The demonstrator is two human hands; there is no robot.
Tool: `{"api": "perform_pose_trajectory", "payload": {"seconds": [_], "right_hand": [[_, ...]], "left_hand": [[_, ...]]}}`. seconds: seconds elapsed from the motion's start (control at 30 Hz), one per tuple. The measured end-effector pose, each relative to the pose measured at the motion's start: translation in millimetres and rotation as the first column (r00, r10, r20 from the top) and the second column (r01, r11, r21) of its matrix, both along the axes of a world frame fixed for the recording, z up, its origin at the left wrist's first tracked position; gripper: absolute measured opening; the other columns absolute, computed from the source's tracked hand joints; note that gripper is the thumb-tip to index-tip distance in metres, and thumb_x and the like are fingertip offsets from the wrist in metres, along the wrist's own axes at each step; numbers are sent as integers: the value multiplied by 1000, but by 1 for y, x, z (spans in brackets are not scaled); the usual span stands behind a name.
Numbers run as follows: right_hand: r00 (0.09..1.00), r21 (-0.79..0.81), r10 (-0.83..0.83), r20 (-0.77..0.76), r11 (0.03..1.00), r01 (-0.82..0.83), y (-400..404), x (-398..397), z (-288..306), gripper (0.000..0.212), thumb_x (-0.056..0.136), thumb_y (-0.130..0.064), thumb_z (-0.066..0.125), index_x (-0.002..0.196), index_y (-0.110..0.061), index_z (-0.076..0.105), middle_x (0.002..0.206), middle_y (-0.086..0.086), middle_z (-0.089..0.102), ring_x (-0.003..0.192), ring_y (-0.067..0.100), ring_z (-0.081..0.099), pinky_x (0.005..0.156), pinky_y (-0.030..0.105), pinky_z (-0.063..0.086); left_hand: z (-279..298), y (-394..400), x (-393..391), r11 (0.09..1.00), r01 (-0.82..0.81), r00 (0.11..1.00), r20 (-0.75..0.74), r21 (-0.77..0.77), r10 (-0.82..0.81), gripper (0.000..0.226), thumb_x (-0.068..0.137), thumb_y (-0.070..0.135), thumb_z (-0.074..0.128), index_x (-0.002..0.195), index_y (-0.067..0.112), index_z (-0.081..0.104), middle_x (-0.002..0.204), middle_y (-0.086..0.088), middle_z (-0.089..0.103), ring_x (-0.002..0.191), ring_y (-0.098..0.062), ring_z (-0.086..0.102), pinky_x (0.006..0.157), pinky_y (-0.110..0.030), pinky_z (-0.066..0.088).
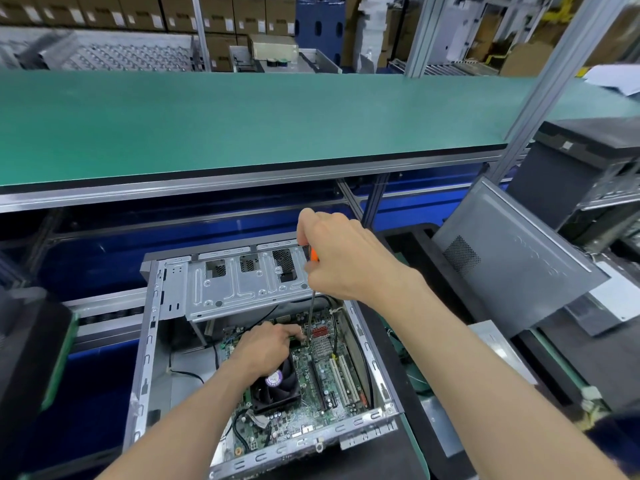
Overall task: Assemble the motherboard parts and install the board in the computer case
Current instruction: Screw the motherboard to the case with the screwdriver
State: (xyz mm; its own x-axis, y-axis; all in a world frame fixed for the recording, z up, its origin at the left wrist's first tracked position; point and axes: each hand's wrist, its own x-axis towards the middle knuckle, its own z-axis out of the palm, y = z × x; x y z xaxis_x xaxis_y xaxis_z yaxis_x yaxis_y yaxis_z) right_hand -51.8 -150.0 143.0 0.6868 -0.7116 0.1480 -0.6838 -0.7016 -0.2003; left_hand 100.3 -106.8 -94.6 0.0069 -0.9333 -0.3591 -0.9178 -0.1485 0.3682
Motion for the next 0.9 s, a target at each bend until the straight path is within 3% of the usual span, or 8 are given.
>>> {"api": "perform_pose_trajectory", "payload": {"seconds": [0.1,0.17,0.23,0.37,0.57,0.7,0.77,0.9], "right_hand": [[988,-238,-134,-80,965,112,0,3,-6,22,95,-27,55,94,-13,39,66,-3,28,66,28,41,51,31,18],[978,-295,-179,-111,945,140,0,2,-5,32,97,-40,55,89,-15,37,65,-4,23,65,27,37,54,33,21],[985,-235,-141,-104,965,113,1,0,-1,34,89,-43,60,91,-17,38,72,-2,32,67,27,39,58,36,27],[999,16,-13,-30,1000,14,2,-4,6,31,75,-18,63,100,-17,44,94,0,48,76,27,46,63,36,30],[990,-196,-126,-69,974,111,1,-1,-2,28,96,-31,57,93,-15,35,73,-1,31,72,28,41,63,38,29],[1000,7,-16,-15,1000,16,3,-5,5,27,80,-20,63,99,-15,44,93,1,48,77,27,47,63,37,32],[1000,44,-13,6,999,12,3,-4,5,25,80,-16,62,99,-13,46,93,3,51,79,29,49,62,36,33],[991,-185,-121,-51,977,109,1,-1,-2,26,97,-32,56,90,-15,38,73,-2,33,72,27,43,62,37,30]], "left_hand": [[-2,0,0,1000,-4,1000,-1,-1,4,51,87,15,33,100,56,58,53,5,60,44,-12,50,54,-31,48],[-2,0,0,1000,-3,1000,-3,3,3,50,87,14,32,101,55,59,57,4,64,44,-13,50,54,-32,48],[-3,0,0,1000,0,1000,5,13,0,49,88,14,32,101,52,60,60,4,66,43,-13,49,53,-33,47],[-2,0,-1,1000,-13,1000,6,21,13,49,86,14,31,93,56,57,60,3,66,40,-12,45,47,-31,40],[-3,0,0,999,-28,1000,6,26,28,49,88,14,32,90,58,54,61,3,67,42,-13,47,48,-31,40],[-3,-2,-1,999,-5,1000,29,39,4,49,87,14,31,92,58,53,70,2,71,47,-16,52,54,-38,49],[-4,-3,-1,999,1,1000,28,39,-2,49,87,14,31,92,58,52,70,1,71,50,-18,55,56,-38,49],[-8,-2,0,1000,-22,1000,4,8,22,50,89,16,32,94,60,55,58,1,66,44,-14,51,54,-35,50]]}}
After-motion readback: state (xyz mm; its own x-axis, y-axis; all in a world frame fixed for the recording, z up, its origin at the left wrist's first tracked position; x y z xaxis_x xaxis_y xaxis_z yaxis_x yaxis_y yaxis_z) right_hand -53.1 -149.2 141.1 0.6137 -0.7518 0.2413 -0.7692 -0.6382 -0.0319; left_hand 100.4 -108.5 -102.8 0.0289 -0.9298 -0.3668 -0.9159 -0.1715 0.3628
